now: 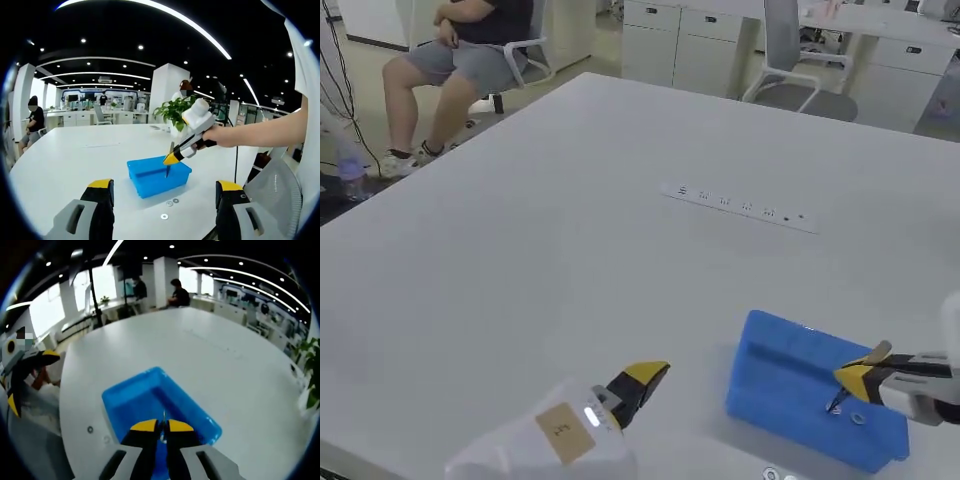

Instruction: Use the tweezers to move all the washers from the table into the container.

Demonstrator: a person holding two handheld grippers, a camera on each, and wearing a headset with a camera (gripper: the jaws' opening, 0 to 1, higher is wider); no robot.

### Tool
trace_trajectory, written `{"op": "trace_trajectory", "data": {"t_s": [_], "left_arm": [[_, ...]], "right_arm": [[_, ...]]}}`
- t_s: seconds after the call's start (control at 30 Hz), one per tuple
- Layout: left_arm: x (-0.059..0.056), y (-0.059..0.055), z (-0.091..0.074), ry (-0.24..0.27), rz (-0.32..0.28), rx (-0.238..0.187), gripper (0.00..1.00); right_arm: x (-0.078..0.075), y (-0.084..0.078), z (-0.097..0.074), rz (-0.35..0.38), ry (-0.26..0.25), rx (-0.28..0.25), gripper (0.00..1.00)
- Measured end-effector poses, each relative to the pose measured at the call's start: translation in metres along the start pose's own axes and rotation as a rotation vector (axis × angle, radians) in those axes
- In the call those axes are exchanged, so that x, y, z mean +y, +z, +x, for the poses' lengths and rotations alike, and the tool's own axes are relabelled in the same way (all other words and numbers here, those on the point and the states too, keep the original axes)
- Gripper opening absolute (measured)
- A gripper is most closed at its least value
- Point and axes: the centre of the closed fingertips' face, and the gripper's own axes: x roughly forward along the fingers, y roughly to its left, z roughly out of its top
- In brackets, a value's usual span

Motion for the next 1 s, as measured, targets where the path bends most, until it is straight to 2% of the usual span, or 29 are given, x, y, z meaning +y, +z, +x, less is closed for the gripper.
{"op": "trace_trajectory", "data": {"t_s": [0.1, 0.13, 0.4, 0.53, 0.63, 0.93, 1.0], "left_arm": [[0.0, 0.0, 0.0, 0.001, 0.001, 0.003, 0.85], [0.0, 0.0, 0.0, 0.002, 0.002, 0.004, 0.85], [0.0, -0.001, 0.0, 0.003, 0.005, 0.008, 0.84], [0.0, -0.002, 0.001, 0.002, 0.007, 0.012, 0.84], [0.001, -0.001, 0.0, 0.005, 0.0, 0.008, 0.84], [0.001, -0.003, 0.001, 0.006, 0.001, 0.017, 0.83], [0.001, -0.003, 0.001, 0.005, 0.0, 0.017, 0.83]], "right_arm": [[-0.002, -0.004, 0.002, -0.005, -0.001, 0.012, 0.03], [-0.003, -0.002, 0.002, -0.006, -0.002, -0.004, 0.03], [0.001, -0.001, 0.003, -0.009, -0.007, -0.024, 0.03], [-0.001, -0.002, 0.001, 0.035, -0.017, -0.051, 0.04], [-0.001, 0.0, -0.006, 0.029, -0.049, -0.08, 0.04], [0.007, 0.007, -0.027, 0.076, -0.059, -0.138, 0.03], [0.013, 0.01, -0.032, 0.084, -0.057, -0.149, 0.03]]}}
